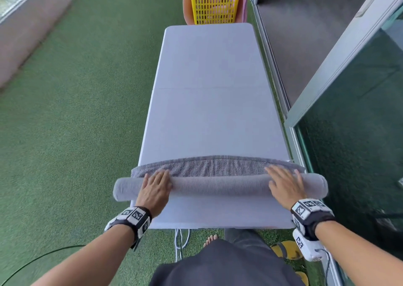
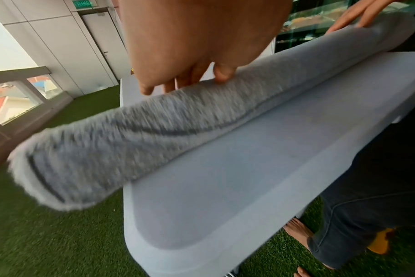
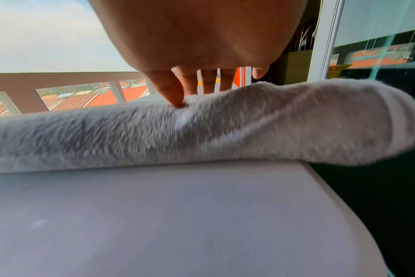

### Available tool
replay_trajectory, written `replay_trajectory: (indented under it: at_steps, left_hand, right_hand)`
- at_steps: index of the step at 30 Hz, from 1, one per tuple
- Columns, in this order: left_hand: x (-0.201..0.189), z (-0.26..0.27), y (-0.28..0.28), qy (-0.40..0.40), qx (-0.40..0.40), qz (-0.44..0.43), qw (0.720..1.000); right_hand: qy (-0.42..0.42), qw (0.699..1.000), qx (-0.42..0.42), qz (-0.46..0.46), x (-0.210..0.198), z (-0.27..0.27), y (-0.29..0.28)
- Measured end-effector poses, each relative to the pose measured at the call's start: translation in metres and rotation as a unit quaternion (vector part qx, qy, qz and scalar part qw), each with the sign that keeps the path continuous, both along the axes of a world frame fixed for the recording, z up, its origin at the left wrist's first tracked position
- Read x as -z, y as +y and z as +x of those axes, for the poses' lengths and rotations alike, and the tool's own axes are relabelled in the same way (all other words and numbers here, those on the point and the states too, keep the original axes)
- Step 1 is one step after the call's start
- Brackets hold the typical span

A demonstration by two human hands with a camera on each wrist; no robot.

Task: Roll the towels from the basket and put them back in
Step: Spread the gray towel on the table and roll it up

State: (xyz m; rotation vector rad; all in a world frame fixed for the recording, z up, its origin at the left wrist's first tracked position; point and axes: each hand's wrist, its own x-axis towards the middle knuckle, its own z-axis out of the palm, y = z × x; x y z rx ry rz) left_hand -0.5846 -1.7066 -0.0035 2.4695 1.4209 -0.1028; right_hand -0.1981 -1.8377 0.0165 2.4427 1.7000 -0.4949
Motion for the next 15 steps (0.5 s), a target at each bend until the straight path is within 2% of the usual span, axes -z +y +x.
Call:
replay_trajectory:
  at_steps: [3, 5, 9, 12, 15]
  left_hand:
    - [0.006, -0.006, -0.005, 0.037, 0.013, -0.028, 0.999]
    - [0.008, -0.008, -0.010, 0.051, 0.040, -0.019, 0.998]
    - [0.006, 0.001, 0.000, 0.056, 0.050, -0.002, 0.997]
    - [-0.005, 0.015, 0.023, 0.059, 0.020, -0.010, 0.998]
    - [-0.003, 0.021, 0.041, 0.046, -0.041, -0.026, 0.998]
  right_hand:
    - [0.020, 0.999, -0.024, -0.038, 0.007, -0.002, -0.013]
    - [-0.010, 0.997, -0.050, -0.062, 0.012, -0.006, -0.025]
    - [-0.011, 0.997, -0.034, -0.066, 0.010, 0.001, -0.010]
    - [0.000, 0.997, -0.026, -0.070, 0.003, 0.015, 0.020]
    - [0.000, 1.000, 0.009, -0.024, 0.001, 0.029, 0.039]
